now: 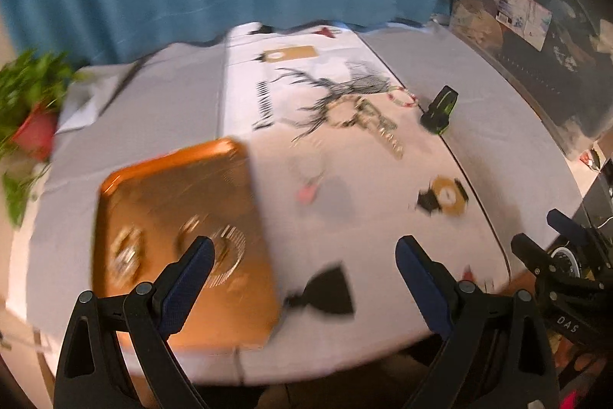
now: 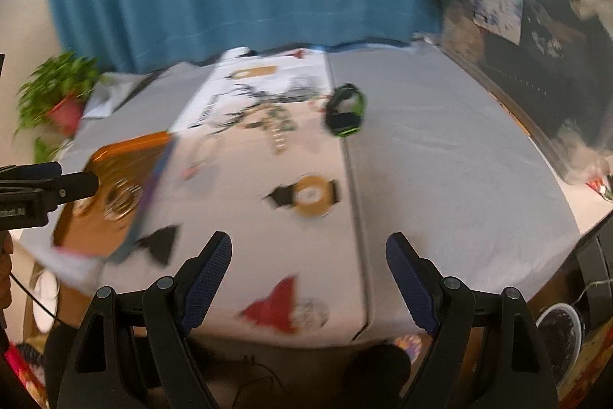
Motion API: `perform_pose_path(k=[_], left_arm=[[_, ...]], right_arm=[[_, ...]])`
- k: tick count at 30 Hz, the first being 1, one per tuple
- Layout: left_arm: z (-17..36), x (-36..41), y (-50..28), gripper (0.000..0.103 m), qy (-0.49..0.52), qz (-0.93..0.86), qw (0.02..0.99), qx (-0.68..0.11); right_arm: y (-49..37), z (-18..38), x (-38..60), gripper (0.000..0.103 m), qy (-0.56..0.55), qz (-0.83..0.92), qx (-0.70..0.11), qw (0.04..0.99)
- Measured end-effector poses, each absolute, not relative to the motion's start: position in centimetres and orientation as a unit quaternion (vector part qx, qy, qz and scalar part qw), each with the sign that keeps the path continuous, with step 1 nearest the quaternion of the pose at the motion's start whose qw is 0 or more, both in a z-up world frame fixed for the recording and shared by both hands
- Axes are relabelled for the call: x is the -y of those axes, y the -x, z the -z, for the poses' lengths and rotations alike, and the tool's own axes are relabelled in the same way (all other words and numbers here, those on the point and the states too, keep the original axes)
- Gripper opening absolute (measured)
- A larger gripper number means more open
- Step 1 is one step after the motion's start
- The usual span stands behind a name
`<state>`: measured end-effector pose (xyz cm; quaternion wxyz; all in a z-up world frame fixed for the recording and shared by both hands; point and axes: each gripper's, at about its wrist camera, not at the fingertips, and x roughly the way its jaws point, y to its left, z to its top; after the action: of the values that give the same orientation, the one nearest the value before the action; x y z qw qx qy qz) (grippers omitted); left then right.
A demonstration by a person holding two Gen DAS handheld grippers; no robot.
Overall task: Organize jewelry
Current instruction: 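Grasp the black-green smartwatch with the right tool while the left tool grasps a beaded pin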
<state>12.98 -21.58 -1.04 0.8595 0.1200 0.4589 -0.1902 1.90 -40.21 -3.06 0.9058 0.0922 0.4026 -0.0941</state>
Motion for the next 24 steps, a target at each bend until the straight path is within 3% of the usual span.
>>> perform_pose_path(k=[10, 15, 19, 21, 23, 24], left_arm=[[8.8, 27.5, -24.2, 0.094, -0.148, 0.183, 0.812, -0.534], [11.5, 27.4, -26.8, 0.094, -0.139, 0.174, 0.798, -0.559], [12.1, 27.4, -27.7, 0.101, -0.121, 0.181, 0.8, -0.559], [12.1, 27.3, -27.6, 0.101, -0.118, 0.183, 0.806, -0.55], [11.7, 27.2, -27.3, 0.079, -0.113, 0.188, 0.819, -0.53], [11.1, 27.2, -27.0, 0.033, -0.115, 0.196, 0.825, -0.517]], right_arm=[[-14.0, 8.0, 46.6, 0.083, -0.085, 0.103, -0.436, 0.89], [-18.2, 9.9, 47.4, 0.083, -0.059, 0.106, -0.445, 0.887], [-20.9, 11.5, 48.6, 0.083, -0.072, 0.112, -0.456, 0.88], [-21.8, 12.0, 48.8, 0.088, -0.059, 0.124, -0.449, 0.883], [-22.8, 12.2, 48.8, 0.096, -0.055, 0.124, -0.456, 0.879], [-23.1, 12.1, 48.8, 0.096, -0.055, 0.124, -0.456, 0.879]])
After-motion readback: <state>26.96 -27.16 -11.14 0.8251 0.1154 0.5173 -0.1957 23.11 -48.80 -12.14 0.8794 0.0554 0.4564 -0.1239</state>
